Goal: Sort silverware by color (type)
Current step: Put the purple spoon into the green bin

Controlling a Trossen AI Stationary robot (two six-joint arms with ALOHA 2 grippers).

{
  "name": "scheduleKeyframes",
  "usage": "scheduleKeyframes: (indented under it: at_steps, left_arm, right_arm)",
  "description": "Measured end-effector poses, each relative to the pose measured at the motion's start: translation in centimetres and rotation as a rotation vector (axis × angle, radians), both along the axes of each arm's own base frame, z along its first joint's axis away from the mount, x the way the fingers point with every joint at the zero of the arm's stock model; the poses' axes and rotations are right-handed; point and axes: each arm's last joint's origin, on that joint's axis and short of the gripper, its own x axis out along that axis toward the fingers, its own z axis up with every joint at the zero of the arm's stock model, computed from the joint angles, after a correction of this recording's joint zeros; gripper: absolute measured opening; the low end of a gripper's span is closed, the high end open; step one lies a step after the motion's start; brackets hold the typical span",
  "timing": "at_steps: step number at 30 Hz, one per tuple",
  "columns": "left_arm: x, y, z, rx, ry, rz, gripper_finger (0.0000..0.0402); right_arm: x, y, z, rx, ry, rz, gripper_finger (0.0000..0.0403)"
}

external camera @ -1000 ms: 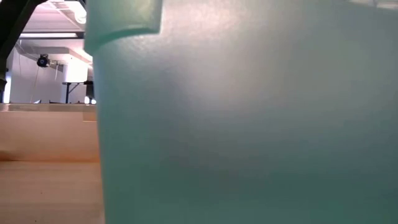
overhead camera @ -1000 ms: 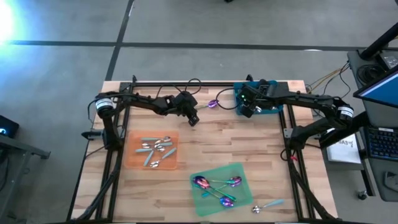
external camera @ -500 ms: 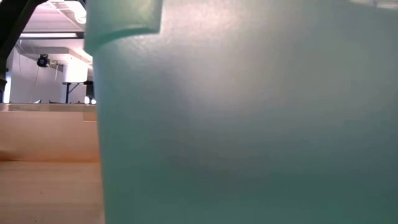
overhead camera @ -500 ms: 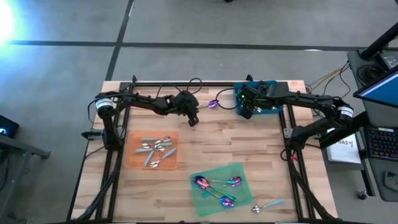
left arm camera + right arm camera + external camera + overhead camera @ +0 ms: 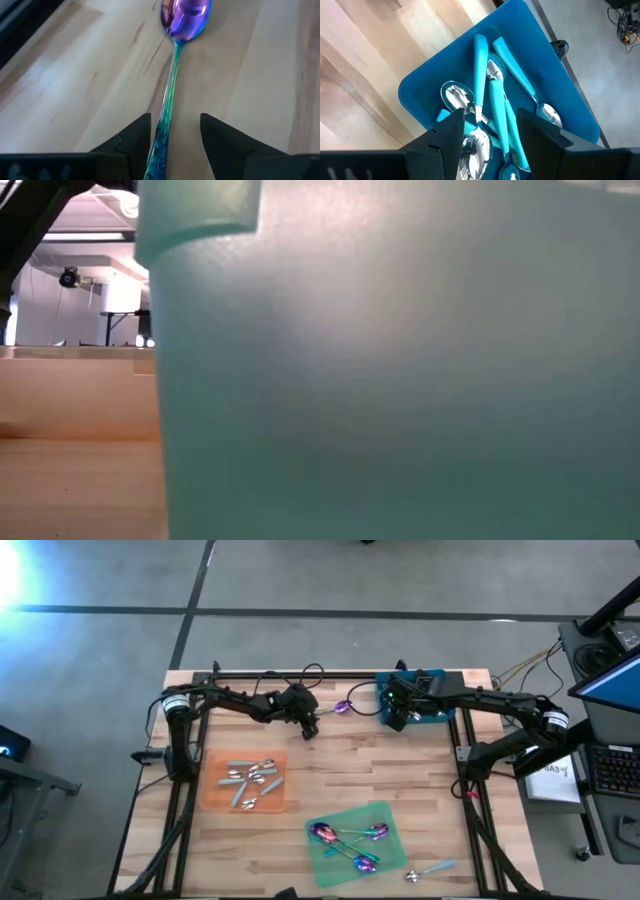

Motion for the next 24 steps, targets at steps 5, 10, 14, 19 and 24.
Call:
scheduleKeyframes:
  at_steps: [5, 10, 14, 19, 24]
  left_arm:
    - [0.3, 0.2, 0.4, -0.012, 0.012, 0.008, 0.0137]
    - [-0.2, 1.3, -0.7, -0.104, 0.134, 0.042, 0.0112]
    - [0.1, 1.9, -1.3, -0.184, 0.174, 0.007, 0.0089]
    - [0.6, 2.1, -1.1, -0.206, 0.237, -0.014, 0.0075]
    - [0.6, 1.9, -1.2, -0.207, 0.254, -0.026, 0.0026]
  right_arm:
    - [0.0, 0.0, 0.0, -0.001, -0.001, 0.000, 0.0171]
    - [0.0, 0.0, 0.0, -0.002, 0.000, 0.003, 0.0171]
    - [0.0, 0.0, 0.0, -0.004, -0.002, 0.002, 0.0171]
    - [0.1, 0.0, 0.0, -0.003, -0.002, 0.004, 0.0171]
    - [0.0, 0.0, 0.0, -0.001, 0.002, 0.005, 0.0171]
